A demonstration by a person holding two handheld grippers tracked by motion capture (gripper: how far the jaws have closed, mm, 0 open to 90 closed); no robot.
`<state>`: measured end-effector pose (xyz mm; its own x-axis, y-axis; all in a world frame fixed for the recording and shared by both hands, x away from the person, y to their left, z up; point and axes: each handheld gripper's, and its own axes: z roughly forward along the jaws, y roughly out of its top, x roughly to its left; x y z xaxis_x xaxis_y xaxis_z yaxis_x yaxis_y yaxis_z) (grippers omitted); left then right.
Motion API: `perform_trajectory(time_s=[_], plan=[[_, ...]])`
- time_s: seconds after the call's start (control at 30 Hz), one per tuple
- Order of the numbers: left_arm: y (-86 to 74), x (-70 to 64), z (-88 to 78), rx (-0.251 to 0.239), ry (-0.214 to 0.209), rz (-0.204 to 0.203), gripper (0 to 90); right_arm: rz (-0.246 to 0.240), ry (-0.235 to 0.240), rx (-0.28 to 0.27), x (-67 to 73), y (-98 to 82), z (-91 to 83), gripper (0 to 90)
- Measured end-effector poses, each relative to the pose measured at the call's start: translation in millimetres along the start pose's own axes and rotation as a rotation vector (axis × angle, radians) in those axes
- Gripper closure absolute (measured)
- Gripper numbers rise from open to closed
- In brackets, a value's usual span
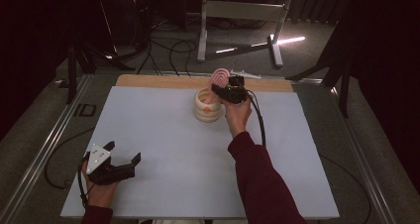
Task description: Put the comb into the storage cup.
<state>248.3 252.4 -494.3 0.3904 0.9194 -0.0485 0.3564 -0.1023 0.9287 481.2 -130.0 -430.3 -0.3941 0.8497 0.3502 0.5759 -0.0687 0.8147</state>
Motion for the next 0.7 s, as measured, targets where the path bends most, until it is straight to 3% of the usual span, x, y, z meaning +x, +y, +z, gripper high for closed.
perform_trajectory(time_s=[0.7], plan=[[-0.4, -0.2, 1.1, 0.006, 0.000, 0.004, 0.1, 0.030, -0.002, -0.001, -7.8, -1.1, -0.2, 63.3]])
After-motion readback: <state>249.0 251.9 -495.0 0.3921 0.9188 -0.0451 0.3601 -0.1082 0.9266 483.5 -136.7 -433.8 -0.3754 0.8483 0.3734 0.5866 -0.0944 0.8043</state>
